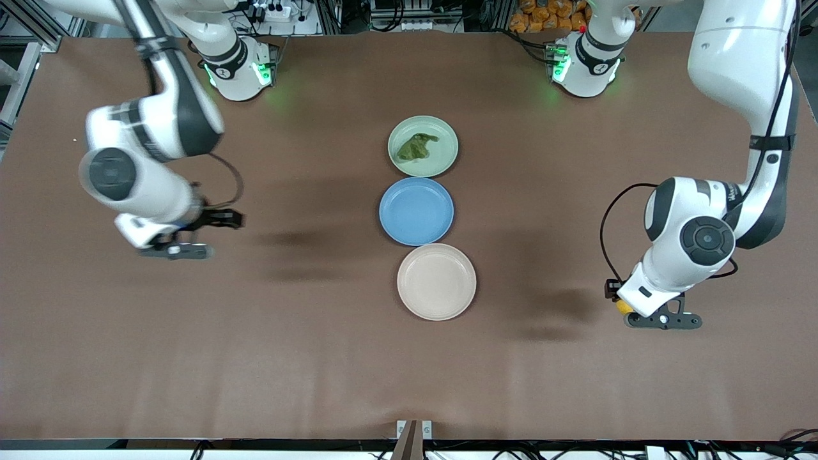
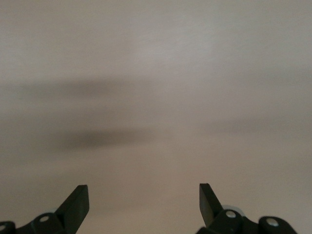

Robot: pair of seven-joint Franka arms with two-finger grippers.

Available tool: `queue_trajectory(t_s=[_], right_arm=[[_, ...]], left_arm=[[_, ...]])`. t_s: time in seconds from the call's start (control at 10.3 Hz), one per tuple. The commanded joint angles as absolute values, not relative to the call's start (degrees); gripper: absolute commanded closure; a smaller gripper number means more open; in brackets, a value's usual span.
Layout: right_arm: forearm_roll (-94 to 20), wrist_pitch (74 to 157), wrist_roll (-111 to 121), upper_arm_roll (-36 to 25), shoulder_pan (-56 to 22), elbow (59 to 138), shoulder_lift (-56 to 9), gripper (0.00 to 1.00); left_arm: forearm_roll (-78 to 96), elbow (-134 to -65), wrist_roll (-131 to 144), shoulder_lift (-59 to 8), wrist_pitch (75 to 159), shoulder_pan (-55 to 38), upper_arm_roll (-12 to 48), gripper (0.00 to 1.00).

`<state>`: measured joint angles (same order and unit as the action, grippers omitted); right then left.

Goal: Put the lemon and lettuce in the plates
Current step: 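Withdraw the right gripper while the left gripper lifts the lemon, then carry the lemon with the left gripper over the cream plate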

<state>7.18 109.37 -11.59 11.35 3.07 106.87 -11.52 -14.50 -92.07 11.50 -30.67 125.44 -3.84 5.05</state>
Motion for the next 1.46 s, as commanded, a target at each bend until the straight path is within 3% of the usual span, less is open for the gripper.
queue_trajectory(t_s=[0.0,0.39,0.68,1.17,1.36], right_arm=[[6.2,104.2,-3.5,5.1,2.3,101.3,-9.7,0.00],[6.1,91.8,-3.6,3.8,2.6,88.2,-9.6,0.00],[6.2,83.7,-4.0,3.6,2.7,81.0,-9.1,0.00],[5.8,82.8,-3.2,2.0,3.7,80.7,-4.1,0.00],[2.3,84.5,-3.1,0.5,3.6,81.3,-4.0,0.00]], left_arm=[[-15.2,-92.4,12.5,-26.1,121.4,-4.8,5.8,1.00],[-11.7,-92.5,15.6,-22.4,117.0,-4.9,9.0,1.00],[-11.6,-92.3,30.8,-23.7,117.0,-7.5,13.5,1.00],[-11.9,-86.8,45.7,-30.3,117.9,-17.8,13.1,1.00],[-11.4,-85.9,52.6,-32.3,123.5,-19.0,13.3,1.00]])
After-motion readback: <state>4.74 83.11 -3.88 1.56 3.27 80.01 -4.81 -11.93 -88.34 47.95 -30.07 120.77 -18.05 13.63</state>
